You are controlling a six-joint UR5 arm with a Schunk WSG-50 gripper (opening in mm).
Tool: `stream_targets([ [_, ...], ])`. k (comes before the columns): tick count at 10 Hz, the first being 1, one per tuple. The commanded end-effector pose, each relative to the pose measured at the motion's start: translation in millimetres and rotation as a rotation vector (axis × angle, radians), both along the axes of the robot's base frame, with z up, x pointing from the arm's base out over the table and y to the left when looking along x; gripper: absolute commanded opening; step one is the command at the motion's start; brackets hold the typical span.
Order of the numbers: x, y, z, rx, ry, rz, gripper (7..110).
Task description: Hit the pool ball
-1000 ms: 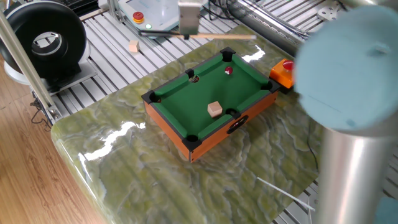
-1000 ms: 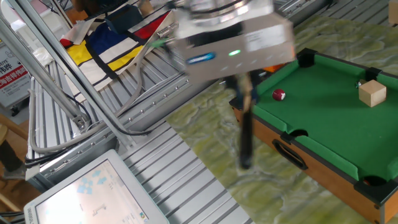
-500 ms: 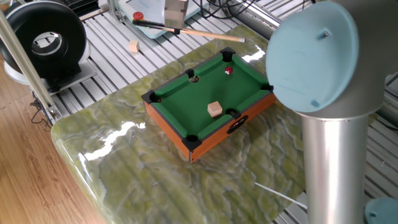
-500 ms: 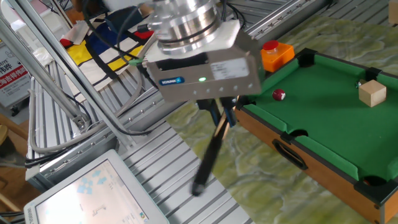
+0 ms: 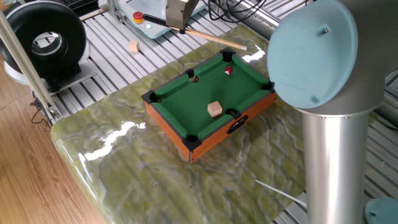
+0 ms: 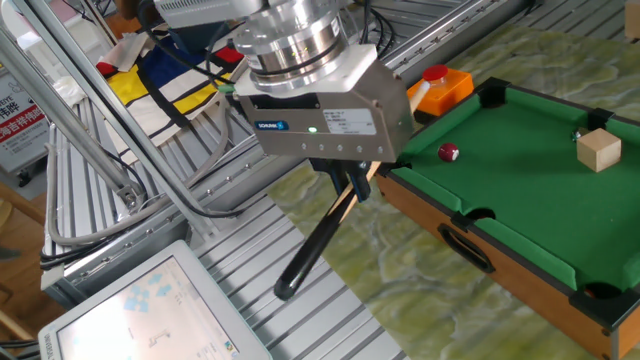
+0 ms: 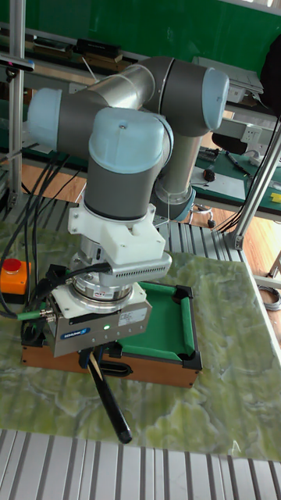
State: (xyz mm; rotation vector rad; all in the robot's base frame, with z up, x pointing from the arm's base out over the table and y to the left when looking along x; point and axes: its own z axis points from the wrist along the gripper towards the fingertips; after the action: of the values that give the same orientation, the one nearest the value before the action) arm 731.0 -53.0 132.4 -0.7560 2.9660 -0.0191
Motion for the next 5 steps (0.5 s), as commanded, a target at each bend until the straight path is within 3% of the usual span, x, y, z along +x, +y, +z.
stream_targets([
  [1,21.9,13.1,-3.6,0.008,-0.045,0.008,7],
  [4,44.6,38.4,-6.1,0.015,-0.085,0.042,7],
  [5,48.2,37.3,-14.4,0.012,-0.094,0.033,7],
])
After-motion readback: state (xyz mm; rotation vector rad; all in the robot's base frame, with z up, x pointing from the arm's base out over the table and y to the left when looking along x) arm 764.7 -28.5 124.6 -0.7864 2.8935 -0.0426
